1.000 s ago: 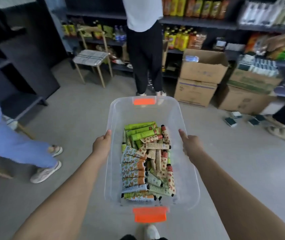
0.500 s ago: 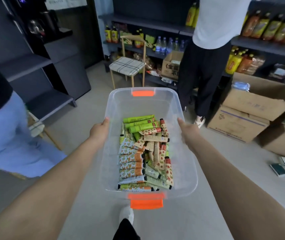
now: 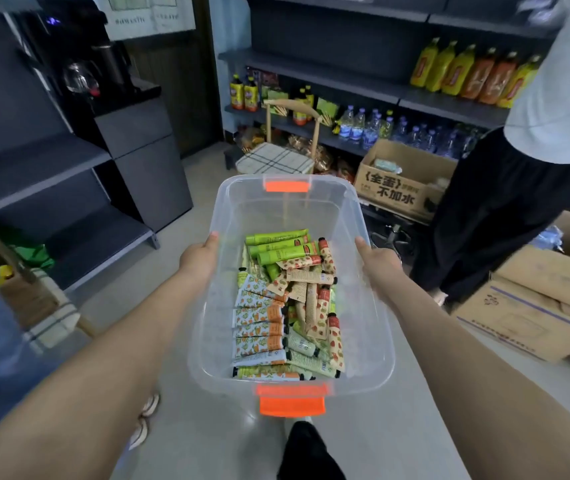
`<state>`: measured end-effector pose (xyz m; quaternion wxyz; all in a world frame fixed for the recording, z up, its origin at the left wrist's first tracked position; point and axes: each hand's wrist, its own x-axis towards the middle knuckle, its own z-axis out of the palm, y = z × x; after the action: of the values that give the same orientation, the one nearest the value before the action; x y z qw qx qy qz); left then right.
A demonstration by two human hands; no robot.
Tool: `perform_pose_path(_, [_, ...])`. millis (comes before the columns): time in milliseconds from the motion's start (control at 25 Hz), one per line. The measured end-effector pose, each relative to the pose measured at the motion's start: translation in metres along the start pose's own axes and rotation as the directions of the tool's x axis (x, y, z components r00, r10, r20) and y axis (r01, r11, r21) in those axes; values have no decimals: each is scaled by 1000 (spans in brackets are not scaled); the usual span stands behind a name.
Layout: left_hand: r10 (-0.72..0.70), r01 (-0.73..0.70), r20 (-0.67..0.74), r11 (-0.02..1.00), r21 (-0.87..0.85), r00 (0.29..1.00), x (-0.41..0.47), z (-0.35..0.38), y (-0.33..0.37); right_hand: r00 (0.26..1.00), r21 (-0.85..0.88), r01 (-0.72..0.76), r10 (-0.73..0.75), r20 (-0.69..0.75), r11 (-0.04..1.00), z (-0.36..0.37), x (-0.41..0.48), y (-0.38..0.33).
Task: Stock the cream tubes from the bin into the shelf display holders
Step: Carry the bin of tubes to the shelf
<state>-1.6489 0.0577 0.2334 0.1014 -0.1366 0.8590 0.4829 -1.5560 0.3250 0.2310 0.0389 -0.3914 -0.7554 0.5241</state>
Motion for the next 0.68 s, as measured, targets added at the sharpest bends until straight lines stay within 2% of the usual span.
perform_pose_path(120, [-9, 9, -18, 1000, 1, 1000, 73, 15, 22, 1000, -42, 8, -8, -17, 999, 29, 69, -33])
perform_pose_path(320, [-35, 36, -45, 999, 21, 998, 194, 42, 70, 999, -9, -29, 29, 41, 1000, 75, 191, -96])
perform_pose_path(480, [-41, 43, -71, 999, 26, 997, 277, 51, 110, 996, -46, -30, 33, 82, 998, 108, 269, -151])
perform_pose_path(680, [-69, 68, -56, 997, -24, 996, 387, 56, 149, 996, -90, -5, 13, 89, 996, 158, 362, -214])
